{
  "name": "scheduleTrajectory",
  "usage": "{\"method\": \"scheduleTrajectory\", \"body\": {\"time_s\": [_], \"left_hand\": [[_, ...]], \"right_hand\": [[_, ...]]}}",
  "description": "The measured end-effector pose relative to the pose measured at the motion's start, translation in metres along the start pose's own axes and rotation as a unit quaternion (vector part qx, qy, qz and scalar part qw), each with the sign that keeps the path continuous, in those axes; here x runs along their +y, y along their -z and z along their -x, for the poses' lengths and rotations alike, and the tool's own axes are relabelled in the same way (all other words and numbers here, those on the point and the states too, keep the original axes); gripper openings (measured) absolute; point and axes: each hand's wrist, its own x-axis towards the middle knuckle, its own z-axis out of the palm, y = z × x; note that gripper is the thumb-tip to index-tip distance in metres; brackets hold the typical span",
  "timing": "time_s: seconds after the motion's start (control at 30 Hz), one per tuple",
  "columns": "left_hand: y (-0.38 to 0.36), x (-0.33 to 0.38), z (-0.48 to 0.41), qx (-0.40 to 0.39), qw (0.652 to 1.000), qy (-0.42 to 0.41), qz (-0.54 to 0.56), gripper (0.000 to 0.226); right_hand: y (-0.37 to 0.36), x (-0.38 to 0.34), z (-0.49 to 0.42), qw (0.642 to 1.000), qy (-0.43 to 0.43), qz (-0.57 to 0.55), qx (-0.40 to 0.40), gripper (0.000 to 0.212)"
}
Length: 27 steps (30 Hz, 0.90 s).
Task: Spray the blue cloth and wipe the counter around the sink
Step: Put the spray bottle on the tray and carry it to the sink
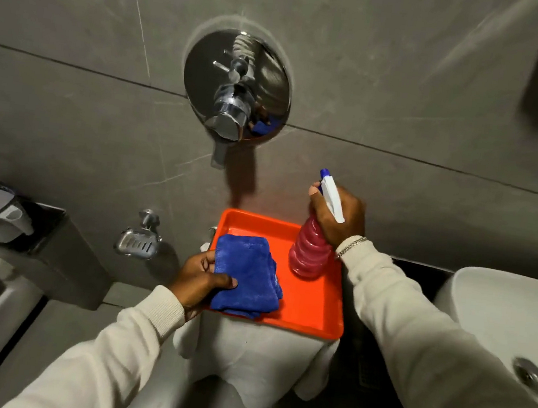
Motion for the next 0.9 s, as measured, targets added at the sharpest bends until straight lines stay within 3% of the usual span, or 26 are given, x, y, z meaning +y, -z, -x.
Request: {"method": "scheduleTrajectory", "body": {"time_s": [0.3, 0.43, 0.57, 0.67, 0.8, 0.9], "left_hand": [[0.008, -0.001, 0.009, -0.029, 0.999, 0.01, 0.015, 0.062], [0.008, -0.005, 0.008, -0.041, 0.999, 0.019, 0.021, 0.06], [0.003, -0.005, 0.002, -0.049, 0.998, 0.015, 0.028, 0.06], [-0.006, -0.005, 0.0, -0.068, 0.997, 0.011, 0.045, 0.052], [-0.032, -0.013, -0.006, -0.143, 0.988, 0.034, 0.041, 0.044], [-0.067, -0.024, -0.01, -0.203, 0.978, 0.051, -0.006, 0.045]], "right_hand": [[-0.034, 0.032, 0.016, 0.999, 0.009, -0.011, 0.045, 0.032], [-0.029, 0.034, 0.025, 0.999, -0.033, 0.024, -0.014, 0.04], [-0.019, 0.034, 0.046, 0.988, -0.131, -0.036, -0.072, 0.061], [-0.009, 0.029, 0.082, 0.96, -0.249, -0.118, -0.041, 0.085], [0.015, 0.003, 0.147, 0.888, -0.366, -0.271, 0.063, 0.058], [0.039, -0.014, 0.185, 0.822, -0.417, -0.387, -0.001, 0.07]]}}
